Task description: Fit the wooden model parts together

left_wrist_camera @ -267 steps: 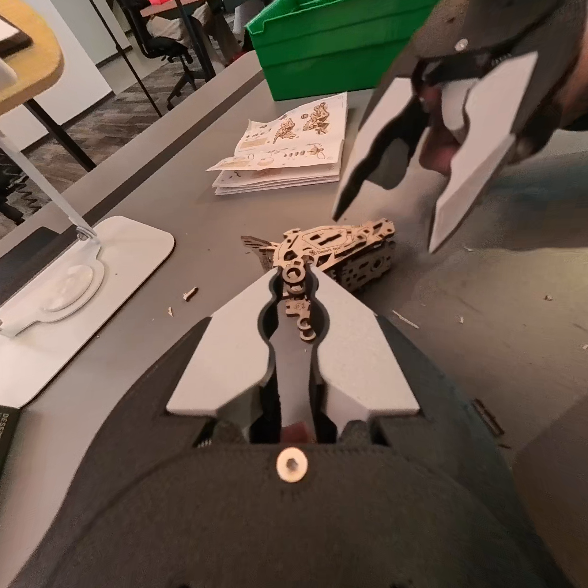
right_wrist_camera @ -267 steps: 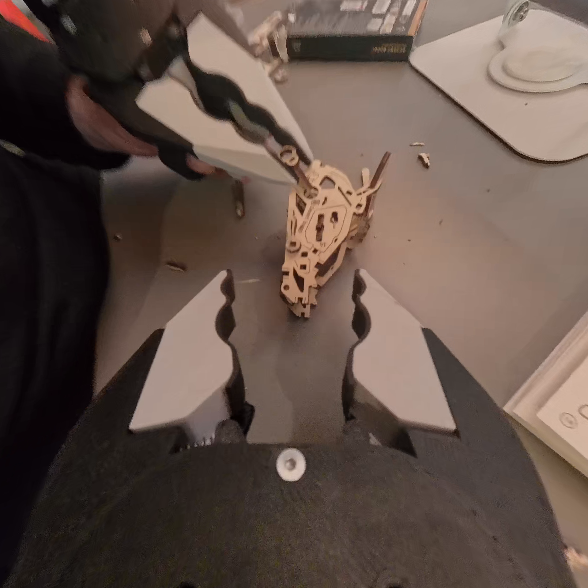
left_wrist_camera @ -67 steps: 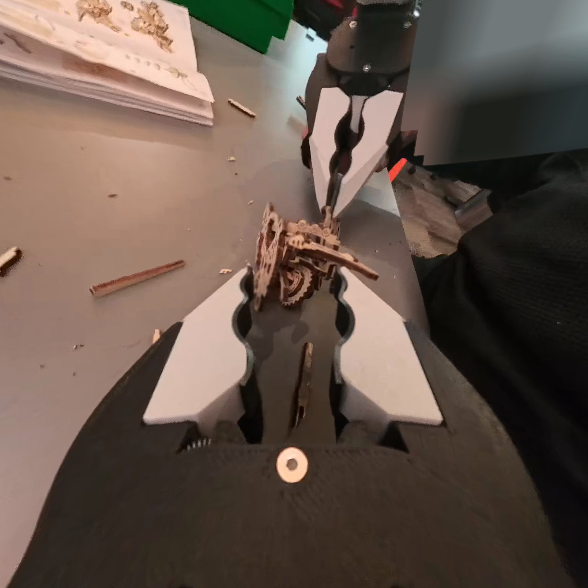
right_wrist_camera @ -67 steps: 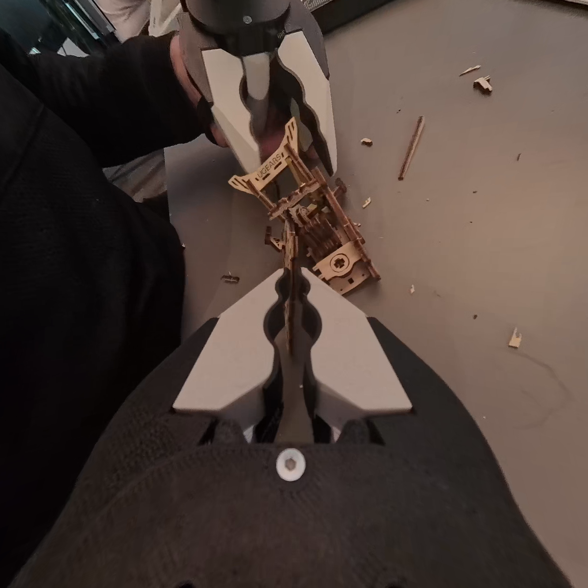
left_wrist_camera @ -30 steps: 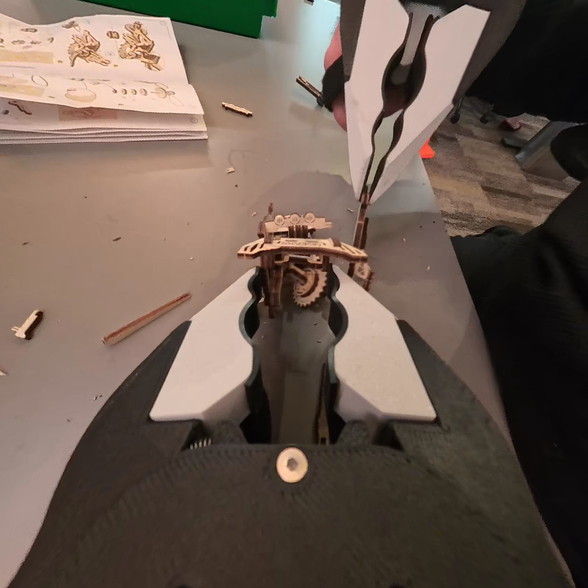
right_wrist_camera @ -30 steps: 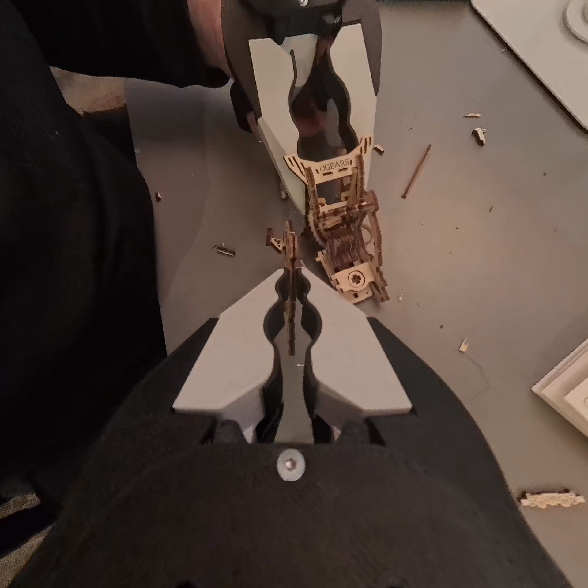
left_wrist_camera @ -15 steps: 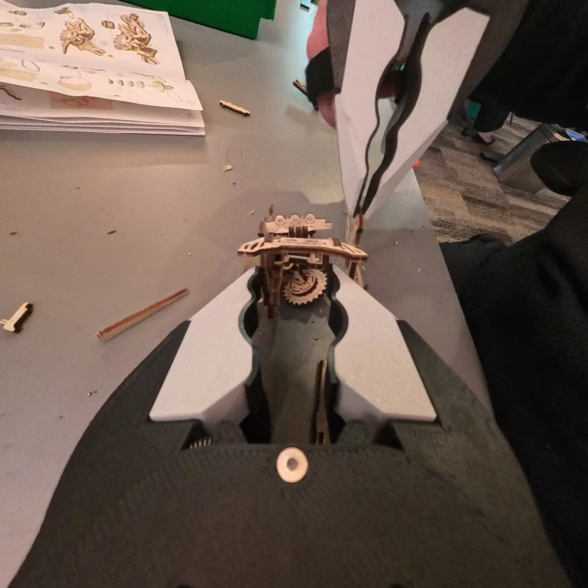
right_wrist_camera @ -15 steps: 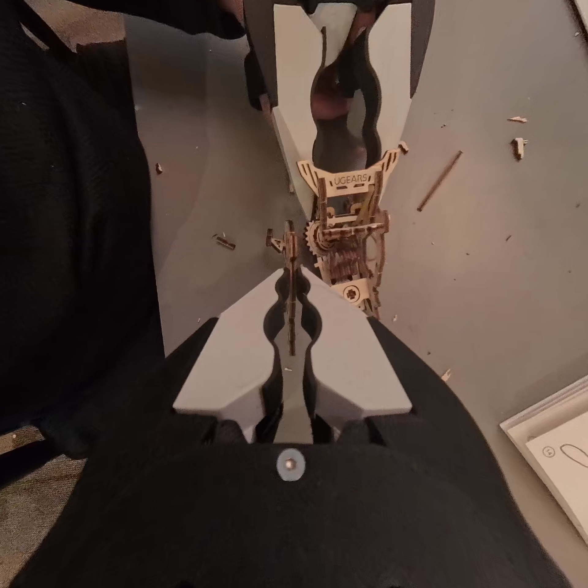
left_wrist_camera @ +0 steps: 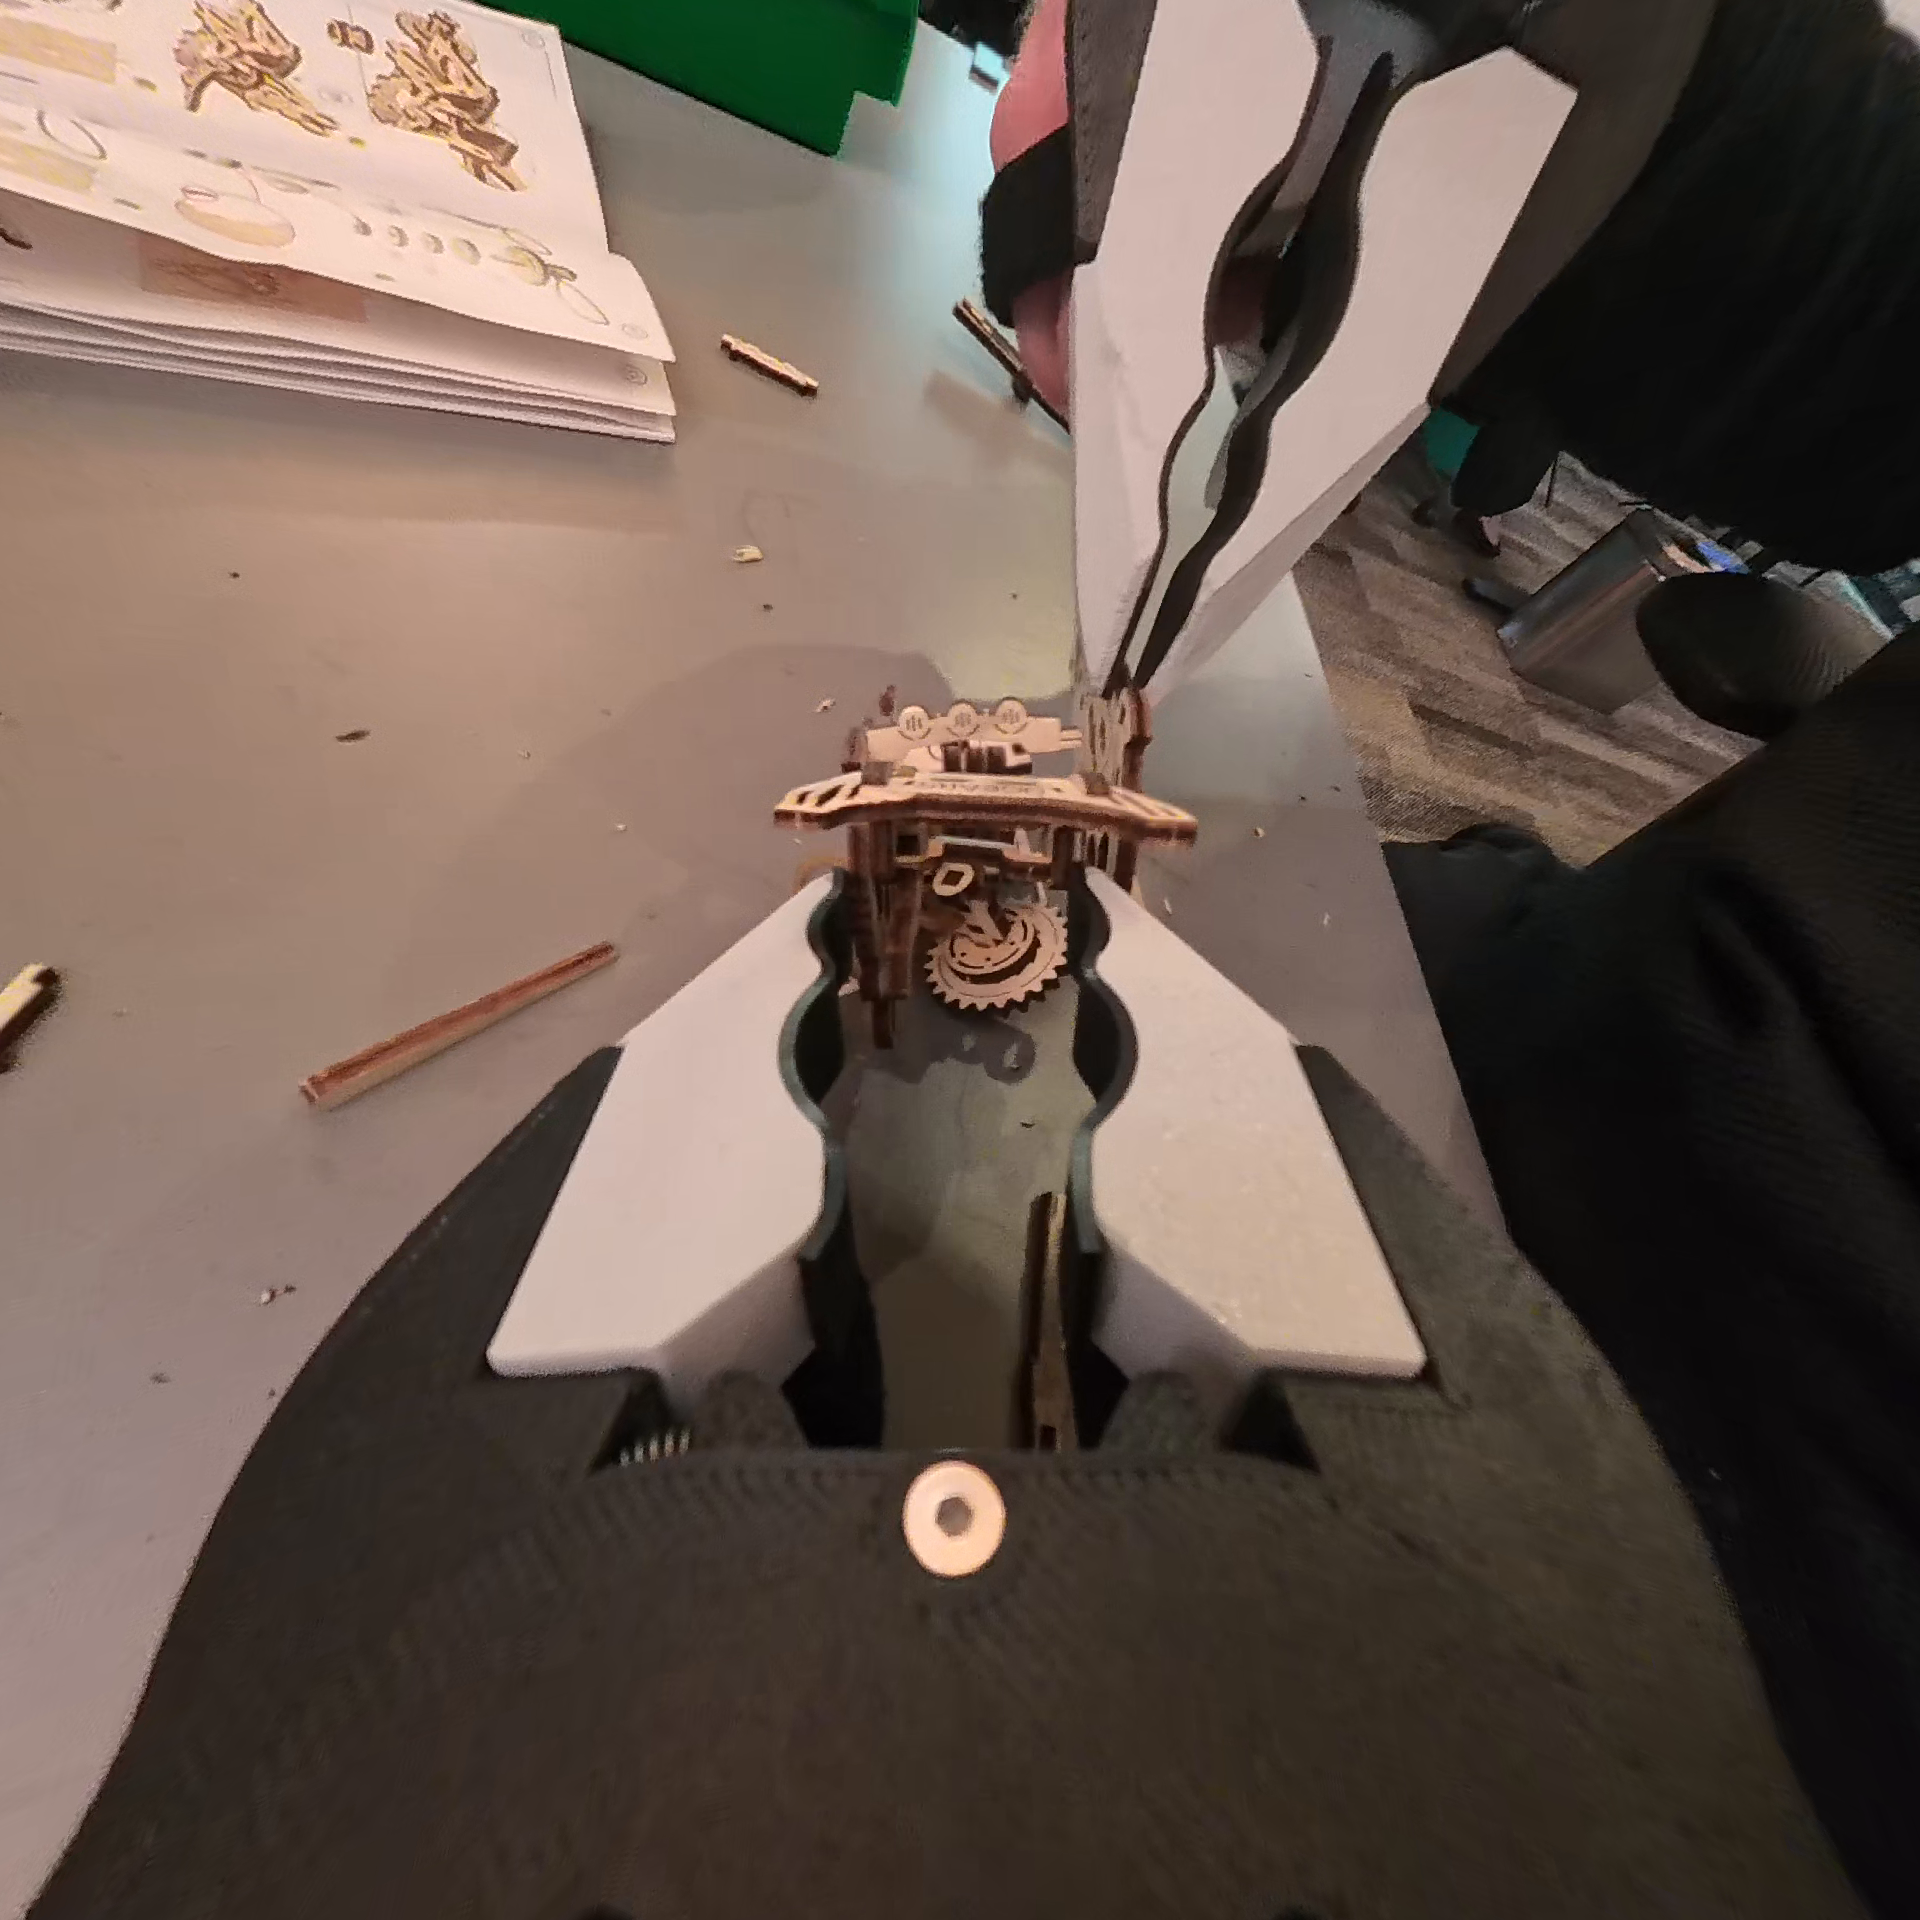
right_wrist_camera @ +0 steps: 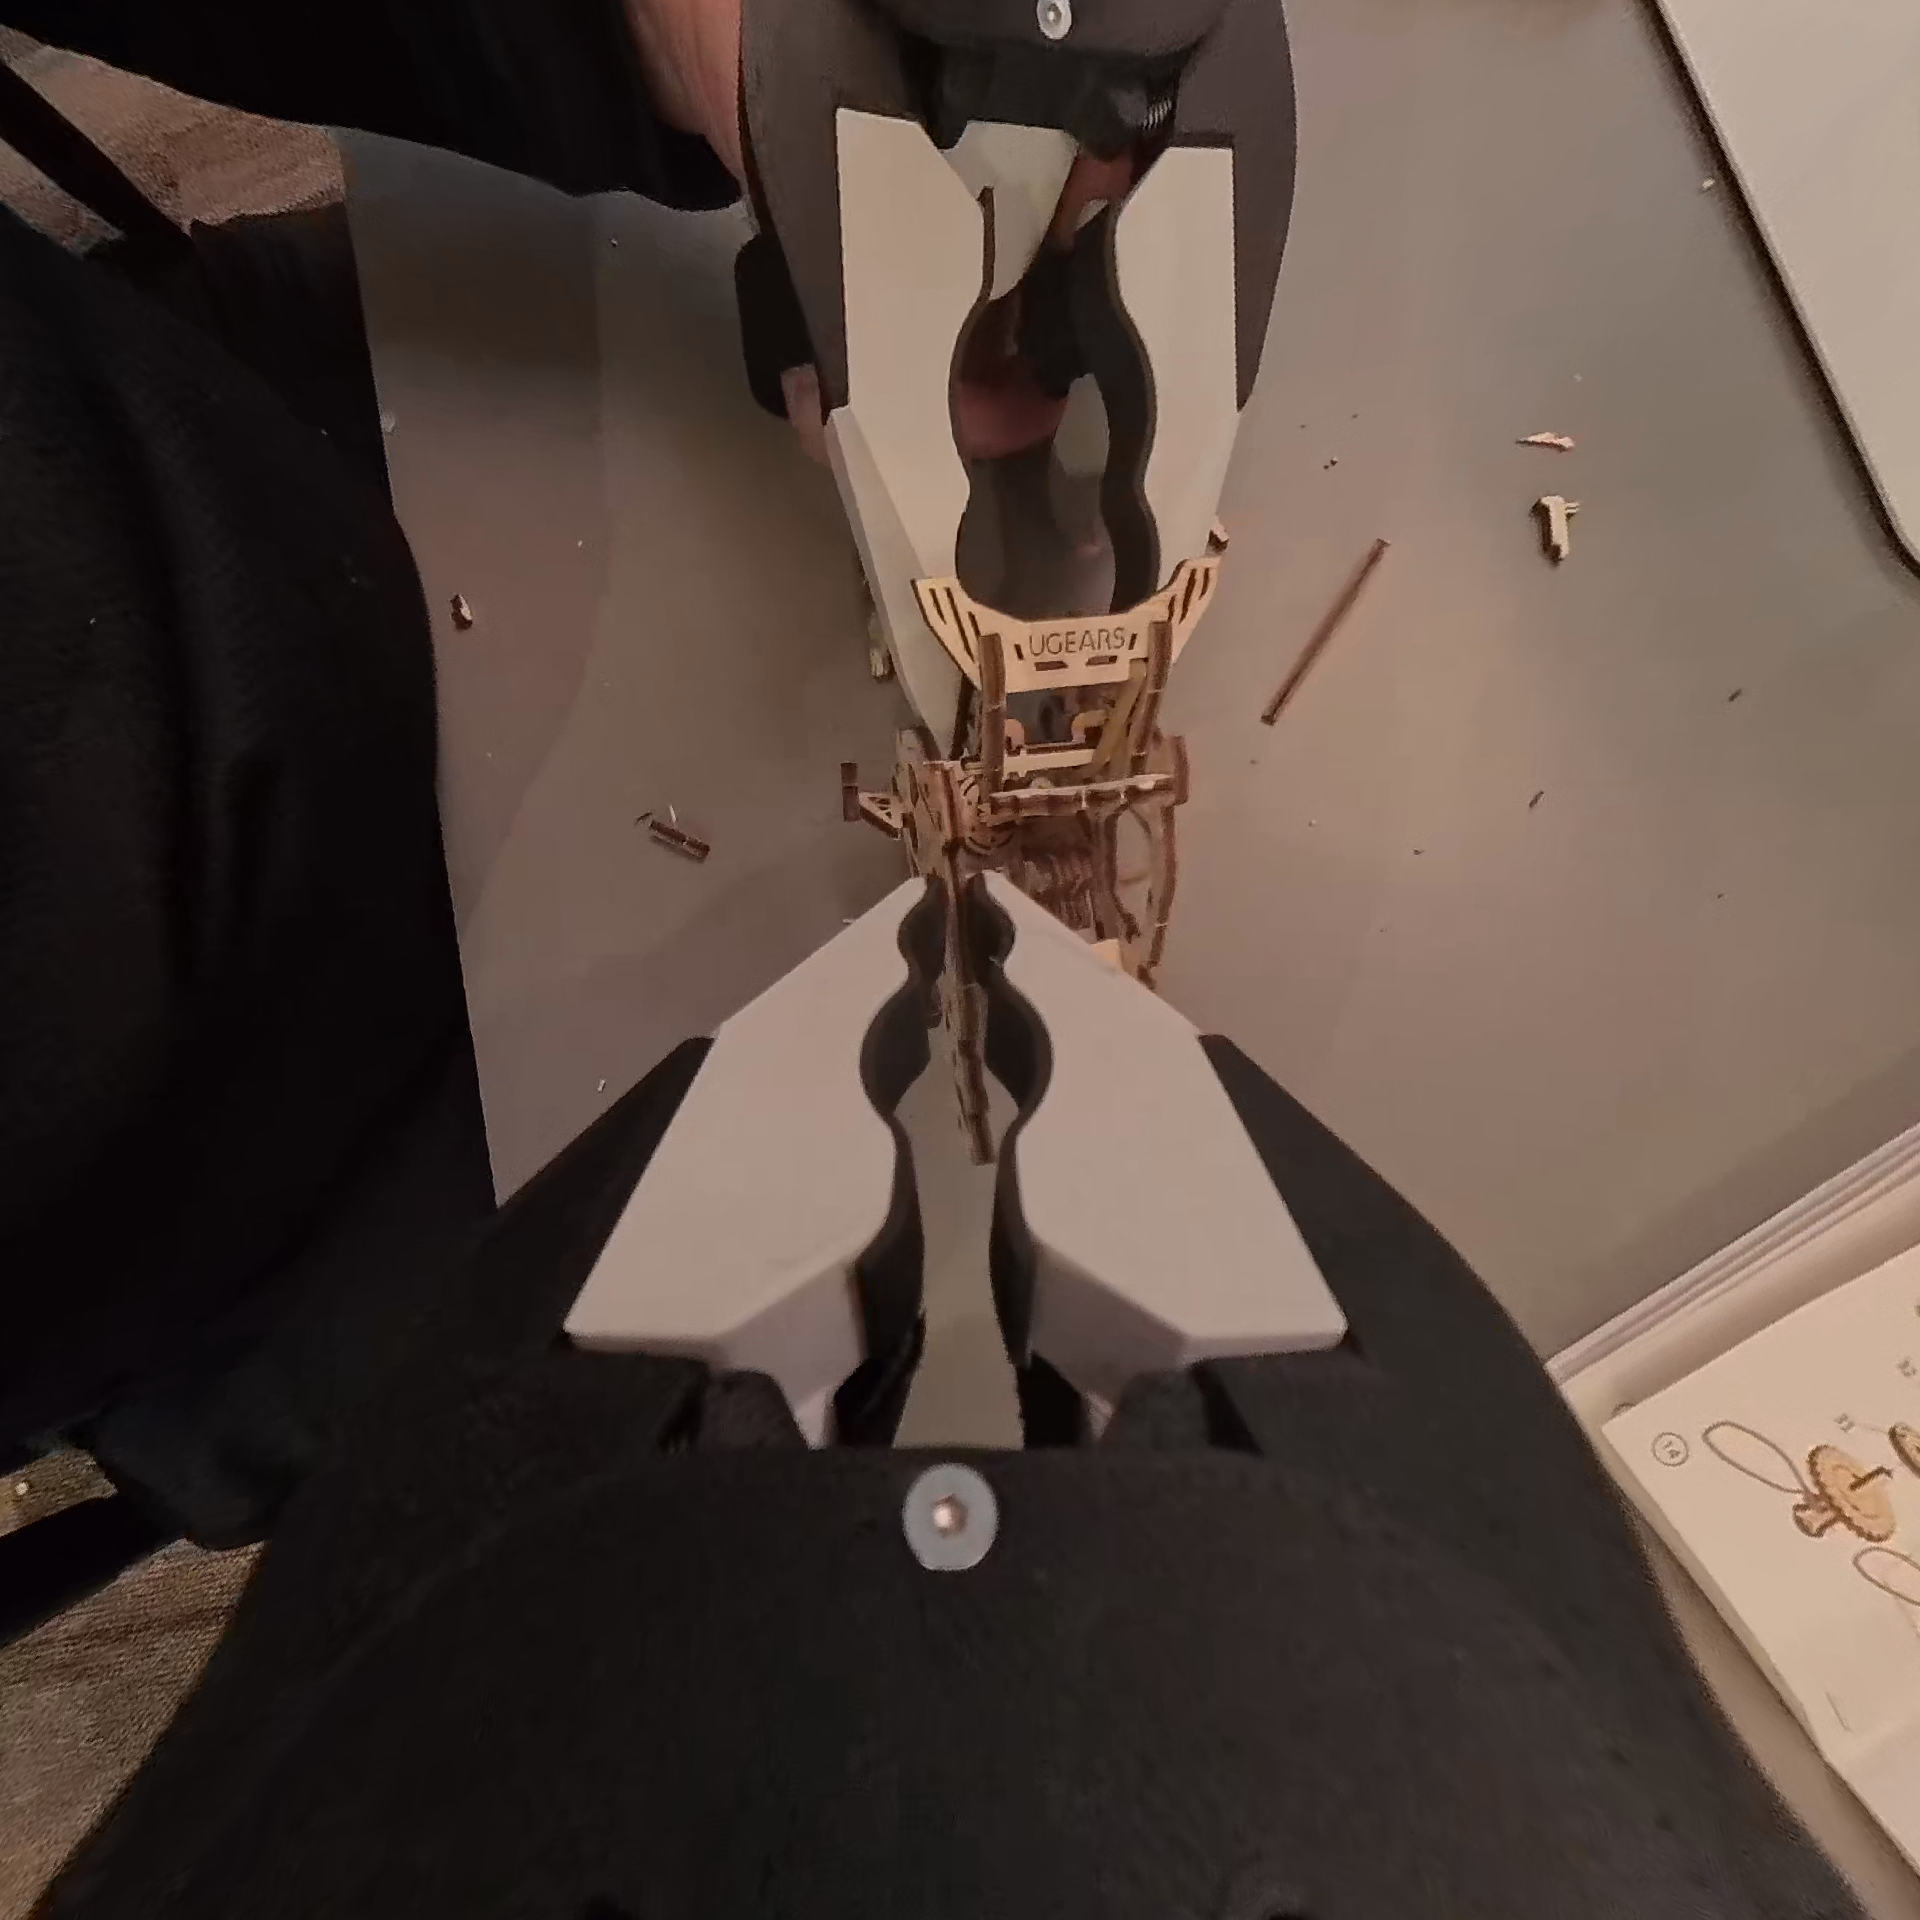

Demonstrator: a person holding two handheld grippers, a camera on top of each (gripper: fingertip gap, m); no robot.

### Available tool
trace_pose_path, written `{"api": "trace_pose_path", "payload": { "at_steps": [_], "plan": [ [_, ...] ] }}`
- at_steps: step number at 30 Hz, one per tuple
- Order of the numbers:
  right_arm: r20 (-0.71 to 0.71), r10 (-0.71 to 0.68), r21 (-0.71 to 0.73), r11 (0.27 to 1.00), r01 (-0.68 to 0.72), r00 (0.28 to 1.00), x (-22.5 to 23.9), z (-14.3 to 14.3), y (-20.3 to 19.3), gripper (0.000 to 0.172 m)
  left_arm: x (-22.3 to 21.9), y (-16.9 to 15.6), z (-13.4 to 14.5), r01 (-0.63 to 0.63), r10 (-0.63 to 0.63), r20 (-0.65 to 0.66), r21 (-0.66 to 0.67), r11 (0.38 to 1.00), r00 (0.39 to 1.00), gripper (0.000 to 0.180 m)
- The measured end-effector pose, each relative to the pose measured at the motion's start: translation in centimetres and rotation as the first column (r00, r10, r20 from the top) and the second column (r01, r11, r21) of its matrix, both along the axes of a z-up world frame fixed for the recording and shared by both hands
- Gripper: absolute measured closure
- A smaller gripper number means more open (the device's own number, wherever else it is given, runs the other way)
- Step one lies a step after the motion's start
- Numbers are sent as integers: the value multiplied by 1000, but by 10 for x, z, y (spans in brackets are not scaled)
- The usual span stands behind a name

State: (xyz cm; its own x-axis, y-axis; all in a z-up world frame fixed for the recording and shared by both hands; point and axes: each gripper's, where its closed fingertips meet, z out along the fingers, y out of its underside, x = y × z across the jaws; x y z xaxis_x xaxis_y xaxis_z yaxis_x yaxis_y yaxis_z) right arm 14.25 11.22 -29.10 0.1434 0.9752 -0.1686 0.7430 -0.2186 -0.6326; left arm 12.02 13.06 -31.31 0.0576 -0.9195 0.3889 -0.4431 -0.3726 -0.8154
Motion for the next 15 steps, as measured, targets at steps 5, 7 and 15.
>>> {"api": "trace_pose_path", "payload": {
  "at_steps": [5,7,15],
  "plan": [
    [-24,-24,-56,998,22,999,1,0,7,171,-1,3,4,-5,6,29,-36,999,1000,142],
    [-29,-30,-59,998,28,999,2,1,8,171,-2,4,5,-5,7,45,-55,998,999,141],
    [-25,-34,-62,998,32,999,2,1,11,170,-3,9,10,-2,13,84,-138,990,996,142]
  ]
}}
